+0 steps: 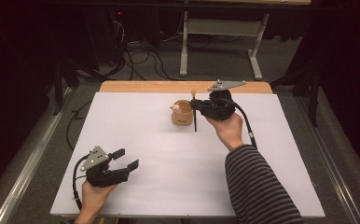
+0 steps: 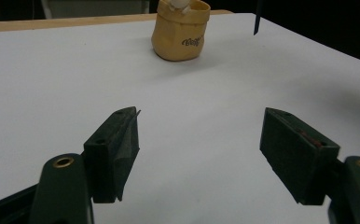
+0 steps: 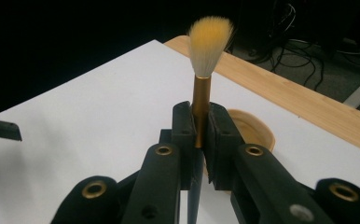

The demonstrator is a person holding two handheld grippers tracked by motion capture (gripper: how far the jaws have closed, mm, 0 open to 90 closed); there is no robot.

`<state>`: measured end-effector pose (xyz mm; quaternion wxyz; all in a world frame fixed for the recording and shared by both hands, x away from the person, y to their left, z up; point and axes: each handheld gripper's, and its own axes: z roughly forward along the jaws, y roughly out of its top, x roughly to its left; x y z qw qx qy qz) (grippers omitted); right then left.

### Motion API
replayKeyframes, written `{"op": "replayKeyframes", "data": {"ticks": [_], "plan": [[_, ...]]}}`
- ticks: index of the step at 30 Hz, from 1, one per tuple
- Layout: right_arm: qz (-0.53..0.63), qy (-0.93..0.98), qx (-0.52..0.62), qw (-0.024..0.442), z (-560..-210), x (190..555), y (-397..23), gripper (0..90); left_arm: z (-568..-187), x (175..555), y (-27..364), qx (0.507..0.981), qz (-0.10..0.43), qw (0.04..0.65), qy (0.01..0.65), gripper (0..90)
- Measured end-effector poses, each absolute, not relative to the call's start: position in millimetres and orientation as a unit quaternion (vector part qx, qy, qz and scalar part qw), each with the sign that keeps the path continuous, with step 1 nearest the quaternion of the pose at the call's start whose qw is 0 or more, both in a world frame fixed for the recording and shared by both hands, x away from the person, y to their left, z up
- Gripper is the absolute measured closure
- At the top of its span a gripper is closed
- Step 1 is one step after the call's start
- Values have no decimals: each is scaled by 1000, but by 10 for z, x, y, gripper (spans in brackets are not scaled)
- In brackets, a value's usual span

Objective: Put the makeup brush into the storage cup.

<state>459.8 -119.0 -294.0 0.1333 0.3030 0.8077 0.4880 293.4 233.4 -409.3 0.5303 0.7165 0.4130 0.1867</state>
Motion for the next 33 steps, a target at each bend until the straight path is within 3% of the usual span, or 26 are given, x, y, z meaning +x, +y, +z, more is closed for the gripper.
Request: {"op": "replayKeyframes", "data": {"ticks": [33], "plan": [[491,785,337,170,-2731,4999,-997,855,-4094,2940,2325,723,180,529,407,292]]}}
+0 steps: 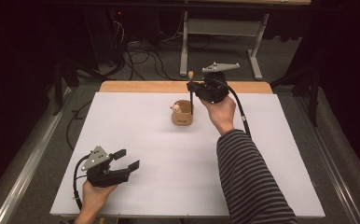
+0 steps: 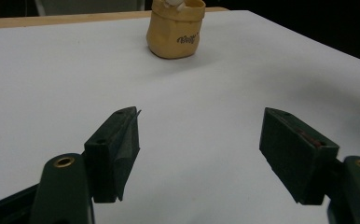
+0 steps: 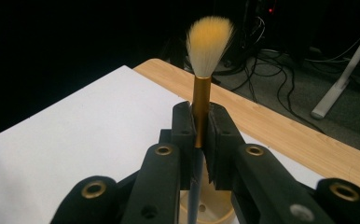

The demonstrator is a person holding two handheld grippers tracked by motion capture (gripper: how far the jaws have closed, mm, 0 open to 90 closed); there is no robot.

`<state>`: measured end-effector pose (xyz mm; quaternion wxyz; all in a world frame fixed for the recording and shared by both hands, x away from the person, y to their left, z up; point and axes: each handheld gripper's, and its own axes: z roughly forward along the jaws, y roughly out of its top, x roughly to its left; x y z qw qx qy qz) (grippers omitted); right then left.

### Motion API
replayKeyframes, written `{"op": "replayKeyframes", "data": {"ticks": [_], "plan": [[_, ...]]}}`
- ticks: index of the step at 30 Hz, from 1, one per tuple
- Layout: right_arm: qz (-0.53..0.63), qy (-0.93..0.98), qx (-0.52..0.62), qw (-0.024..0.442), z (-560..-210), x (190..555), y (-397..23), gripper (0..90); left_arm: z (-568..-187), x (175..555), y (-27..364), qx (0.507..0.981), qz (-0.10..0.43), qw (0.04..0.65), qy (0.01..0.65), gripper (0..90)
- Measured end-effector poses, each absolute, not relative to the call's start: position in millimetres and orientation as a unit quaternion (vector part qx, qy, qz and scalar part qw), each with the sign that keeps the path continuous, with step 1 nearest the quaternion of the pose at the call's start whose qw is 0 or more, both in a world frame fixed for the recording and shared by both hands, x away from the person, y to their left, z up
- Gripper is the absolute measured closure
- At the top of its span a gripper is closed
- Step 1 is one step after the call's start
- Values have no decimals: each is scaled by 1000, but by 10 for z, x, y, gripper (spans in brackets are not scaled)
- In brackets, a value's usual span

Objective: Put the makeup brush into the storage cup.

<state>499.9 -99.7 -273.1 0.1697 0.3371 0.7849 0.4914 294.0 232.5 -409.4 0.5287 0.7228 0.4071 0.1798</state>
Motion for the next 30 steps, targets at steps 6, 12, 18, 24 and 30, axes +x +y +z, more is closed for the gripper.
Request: {"op": "replayKeyframes", "data": {"ticks": [6,12,18,24,30], "plan": [[496,778,345,172,-2772,5063,-952,855,-4093,2939,2328,723,179,529,407,292],[490,776,355,180,-2831,5136,-924,854,-4095,2941,2316,723,178,530,406,292],[485,774,361,186,-2869,5186,-904,854,-4095,2943,2315,725,176,528,405,292],[480,777,358,193,-2864,5208,-861,853,-4097,2945,2306,727,176,527,405,292],[466,785,356,200,-2893,5216,-799,853,-4096,2945,2310,727,175,527,404,293]]}}
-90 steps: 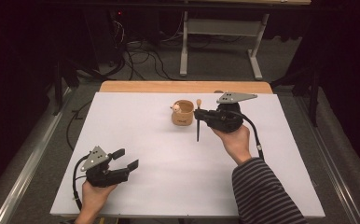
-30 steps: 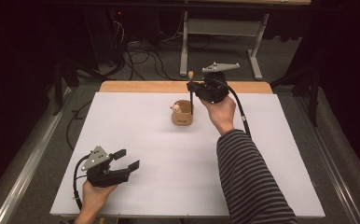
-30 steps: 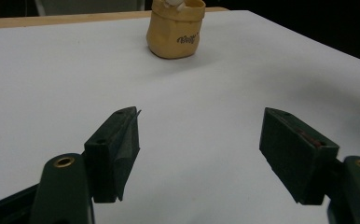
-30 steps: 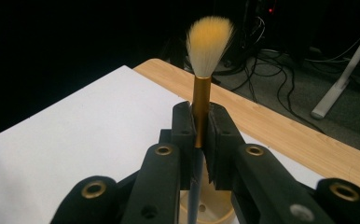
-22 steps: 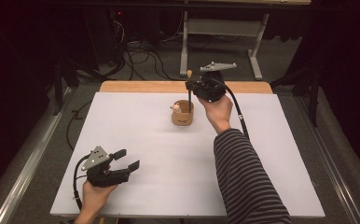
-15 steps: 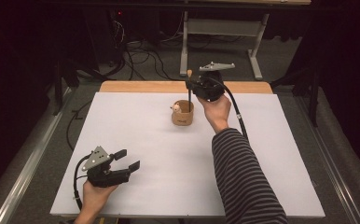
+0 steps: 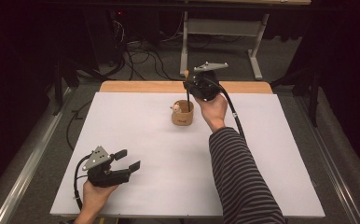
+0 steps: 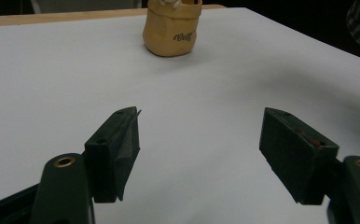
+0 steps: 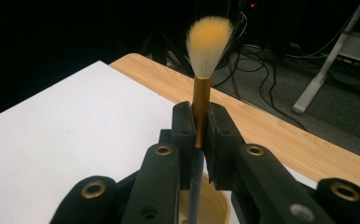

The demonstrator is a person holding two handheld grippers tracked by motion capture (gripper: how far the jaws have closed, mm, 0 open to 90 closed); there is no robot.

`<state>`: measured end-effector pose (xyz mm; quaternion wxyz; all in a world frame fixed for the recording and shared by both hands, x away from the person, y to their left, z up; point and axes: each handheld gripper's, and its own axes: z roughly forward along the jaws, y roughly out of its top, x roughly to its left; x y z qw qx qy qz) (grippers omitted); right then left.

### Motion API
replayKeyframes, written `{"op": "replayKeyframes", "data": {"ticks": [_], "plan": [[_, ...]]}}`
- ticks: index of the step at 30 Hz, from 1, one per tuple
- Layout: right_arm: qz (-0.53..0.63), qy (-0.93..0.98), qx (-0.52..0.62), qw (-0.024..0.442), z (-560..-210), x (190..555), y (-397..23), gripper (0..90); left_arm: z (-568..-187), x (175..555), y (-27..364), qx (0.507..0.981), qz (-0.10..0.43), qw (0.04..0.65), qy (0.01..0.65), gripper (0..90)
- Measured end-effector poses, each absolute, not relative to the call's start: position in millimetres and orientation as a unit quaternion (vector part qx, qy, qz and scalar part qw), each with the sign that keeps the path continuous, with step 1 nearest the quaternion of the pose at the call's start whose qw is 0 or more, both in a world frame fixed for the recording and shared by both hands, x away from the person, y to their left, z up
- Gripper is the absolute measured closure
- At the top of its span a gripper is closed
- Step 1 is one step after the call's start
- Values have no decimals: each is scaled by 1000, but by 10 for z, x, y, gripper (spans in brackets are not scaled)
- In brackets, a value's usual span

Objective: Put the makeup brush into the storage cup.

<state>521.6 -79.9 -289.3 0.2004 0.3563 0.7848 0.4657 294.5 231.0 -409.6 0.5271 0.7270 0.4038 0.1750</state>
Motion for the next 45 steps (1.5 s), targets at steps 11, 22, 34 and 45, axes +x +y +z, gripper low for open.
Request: {"op": "replayKeyframes", "data": {"ticks": [11,22,34,45], "plan": [[445,796,356,203,-2978,5254,-730,852,-4099,2947,2297,728,172,528,403,294],[437,801,357,199,-3037,5272,-686,851,-4097,2944,2295,728,172,528,403,294],[429,809,374,145,-3137,5325,-664,505,-4098,2940,2292,729,172,527,402,295],[448,808,349,156,-3012,5096,-708,454,-4092,2932,2298,729,173,528,400,293]]}}
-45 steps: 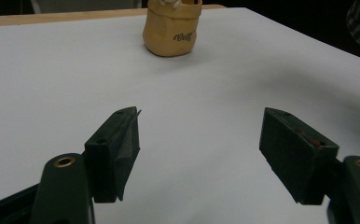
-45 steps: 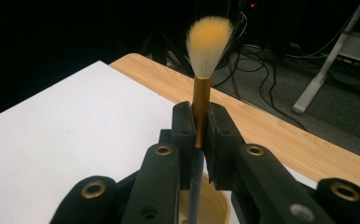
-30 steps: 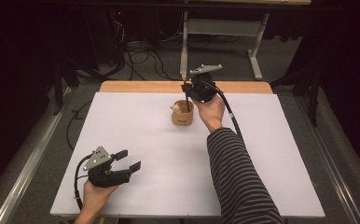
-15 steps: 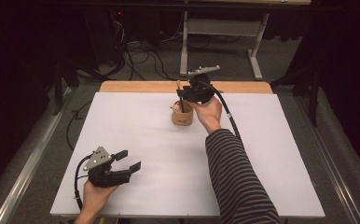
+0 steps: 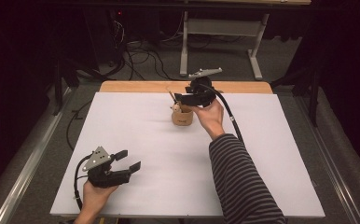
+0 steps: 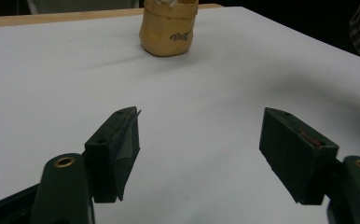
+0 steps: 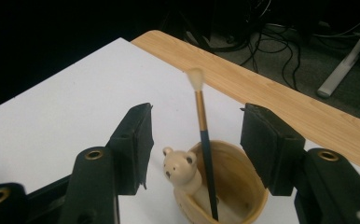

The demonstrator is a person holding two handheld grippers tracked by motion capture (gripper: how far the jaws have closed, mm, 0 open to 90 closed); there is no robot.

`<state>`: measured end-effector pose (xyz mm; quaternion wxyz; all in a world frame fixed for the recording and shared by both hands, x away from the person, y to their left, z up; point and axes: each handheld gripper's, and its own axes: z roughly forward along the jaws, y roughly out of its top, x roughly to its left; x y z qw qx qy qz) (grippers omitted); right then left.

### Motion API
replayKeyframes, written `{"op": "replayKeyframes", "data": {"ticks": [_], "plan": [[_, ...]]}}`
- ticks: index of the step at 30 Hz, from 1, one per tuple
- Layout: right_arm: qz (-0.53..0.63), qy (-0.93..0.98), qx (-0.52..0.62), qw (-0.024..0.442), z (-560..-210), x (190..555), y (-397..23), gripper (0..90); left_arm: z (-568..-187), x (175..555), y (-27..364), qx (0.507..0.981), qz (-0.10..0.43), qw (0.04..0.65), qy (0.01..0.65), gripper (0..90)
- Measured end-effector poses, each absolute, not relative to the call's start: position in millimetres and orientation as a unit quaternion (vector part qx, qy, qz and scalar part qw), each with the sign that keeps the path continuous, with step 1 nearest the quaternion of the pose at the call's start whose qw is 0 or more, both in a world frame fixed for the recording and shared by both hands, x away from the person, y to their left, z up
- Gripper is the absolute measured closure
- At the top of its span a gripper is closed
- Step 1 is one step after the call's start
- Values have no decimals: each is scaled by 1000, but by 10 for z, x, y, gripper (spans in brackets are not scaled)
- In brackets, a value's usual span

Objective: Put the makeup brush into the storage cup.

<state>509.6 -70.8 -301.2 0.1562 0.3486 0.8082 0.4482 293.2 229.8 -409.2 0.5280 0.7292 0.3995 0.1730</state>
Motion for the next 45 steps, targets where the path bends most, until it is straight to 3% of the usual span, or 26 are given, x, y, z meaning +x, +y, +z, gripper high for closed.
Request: {"op": "replayKeyframes", "data": {"ticks": [45], "plan": [[448,820,321,156,-3044,4778,-1028,437,-4096,2937,2297,727,174,528,402,293]]}}
